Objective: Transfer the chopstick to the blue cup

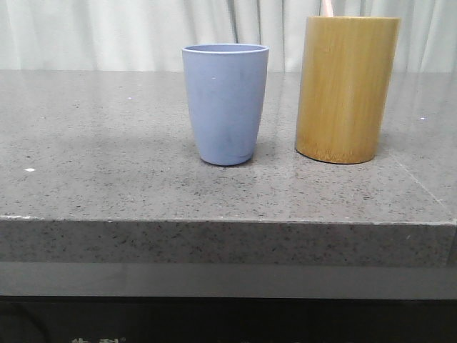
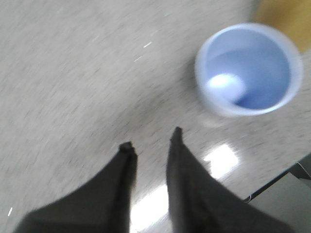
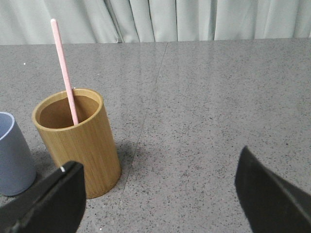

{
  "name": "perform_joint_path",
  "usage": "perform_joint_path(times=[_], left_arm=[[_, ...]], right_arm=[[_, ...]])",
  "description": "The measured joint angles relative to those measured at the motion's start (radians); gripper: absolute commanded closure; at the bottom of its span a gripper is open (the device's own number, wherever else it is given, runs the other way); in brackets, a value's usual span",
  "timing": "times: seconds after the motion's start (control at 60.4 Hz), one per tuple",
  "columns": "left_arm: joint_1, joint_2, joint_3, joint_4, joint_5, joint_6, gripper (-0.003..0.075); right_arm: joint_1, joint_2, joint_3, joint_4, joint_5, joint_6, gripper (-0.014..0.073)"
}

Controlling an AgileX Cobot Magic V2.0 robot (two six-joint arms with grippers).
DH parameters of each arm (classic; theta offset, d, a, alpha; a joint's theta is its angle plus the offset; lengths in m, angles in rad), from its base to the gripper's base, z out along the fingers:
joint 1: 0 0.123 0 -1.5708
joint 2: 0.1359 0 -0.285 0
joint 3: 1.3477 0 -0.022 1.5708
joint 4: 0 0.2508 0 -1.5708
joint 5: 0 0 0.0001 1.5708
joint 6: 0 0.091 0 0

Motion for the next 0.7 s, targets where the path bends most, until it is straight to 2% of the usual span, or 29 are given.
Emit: perform_joint_path(times=[0.05, 0.166, 0.381, 0.563, 0.696], left_arm=[[0.05, -0.039, 0.052, 0.004, 0.0, -0.013, 0.074], [0.141, -0.147, 0.169, 0.006, -0.024, -0.032, 0.0739], [0.276, -0.408, 0.445, 0.002, -0.225, -0.094, 0.0739], [0.305, -0.674, 0.74, -0.033, -0.458, -0.104, 0.0739], [0.305, -0.871, 0.919, -0.05, -0.572, -0.106, 0.0739]], right_arm=[[0.0, 0.0, 0.0, 0.0, 0.0, 0.0, -0.0039], [0.0, 0.0, 0.0, 0.0, 0.0, 0.0, -0.0039], [0.0, 0.0, 0.0, 0.0, 0.0, 0.0, -0.0039], [0.0, 0.0, 0.0, 0.0, 0.0, 0.0, -0.0039], [0.0, 0.0, 0.0, 0.0, 0.0, 0.0, -0.0039]])
